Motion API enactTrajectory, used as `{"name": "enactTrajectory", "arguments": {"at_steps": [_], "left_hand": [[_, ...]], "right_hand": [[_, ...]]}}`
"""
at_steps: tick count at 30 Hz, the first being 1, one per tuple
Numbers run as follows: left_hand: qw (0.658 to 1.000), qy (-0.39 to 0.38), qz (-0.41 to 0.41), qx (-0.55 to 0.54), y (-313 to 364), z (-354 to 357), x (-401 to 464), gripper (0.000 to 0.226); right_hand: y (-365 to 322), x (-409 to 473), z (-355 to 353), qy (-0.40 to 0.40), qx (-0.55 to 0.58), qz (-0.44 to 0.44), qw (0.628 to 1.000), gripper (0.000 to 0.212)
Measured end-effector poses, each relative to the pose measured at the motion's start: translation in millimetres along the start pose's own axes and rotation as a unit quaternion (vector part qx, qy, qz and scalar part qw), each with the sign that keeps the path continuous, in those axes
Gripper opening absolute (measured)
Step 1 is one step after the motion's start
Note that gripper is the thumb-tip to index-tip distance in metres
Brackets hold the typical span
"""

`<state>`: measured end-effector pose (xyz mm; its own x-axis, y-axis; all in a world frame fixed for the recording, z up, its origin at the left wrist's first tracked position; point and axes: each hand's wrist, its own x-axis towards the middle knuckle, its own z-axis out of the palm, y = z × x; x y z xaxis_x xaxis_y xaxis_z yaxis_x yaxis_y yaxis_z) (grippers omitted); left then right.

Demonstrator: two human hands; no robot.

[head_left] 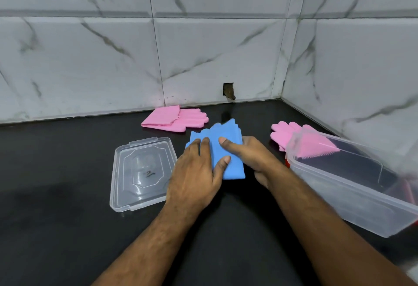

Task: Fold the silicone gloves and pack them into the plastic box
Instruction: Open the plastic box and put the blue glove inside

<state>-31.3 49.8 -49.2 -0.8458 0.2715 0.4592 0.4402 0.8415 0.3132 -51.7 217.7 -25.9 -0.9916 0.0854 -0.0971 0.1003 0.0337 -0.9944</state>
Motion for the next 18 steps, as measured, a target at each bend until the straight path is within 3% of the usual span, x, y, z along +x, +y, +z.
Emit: {"name": "enactTrajectory", "arguments": {"at_steps": [8, 12, 18], "left_hand": [[0.999, 0.004, 0.010, -0.048, 0, -1, 3, 0.072], [0.988, 0.016, 0.027, -0.150, 3, -8, -1, 0.075], [0.966, 0.071, 0.101, -0.226, 6, -18, -22, 0.074]], "right_hand": [[3, 0, 15, -0.011, 0.058, -0.065, 0.996, 0.035], [-2, -15, 16, -0.029, 0.142, -0.074, 0.987, 0.029], [-10, -74, 26, -0.036, 0.248, -0.090, 0.964, 0.052]]}}
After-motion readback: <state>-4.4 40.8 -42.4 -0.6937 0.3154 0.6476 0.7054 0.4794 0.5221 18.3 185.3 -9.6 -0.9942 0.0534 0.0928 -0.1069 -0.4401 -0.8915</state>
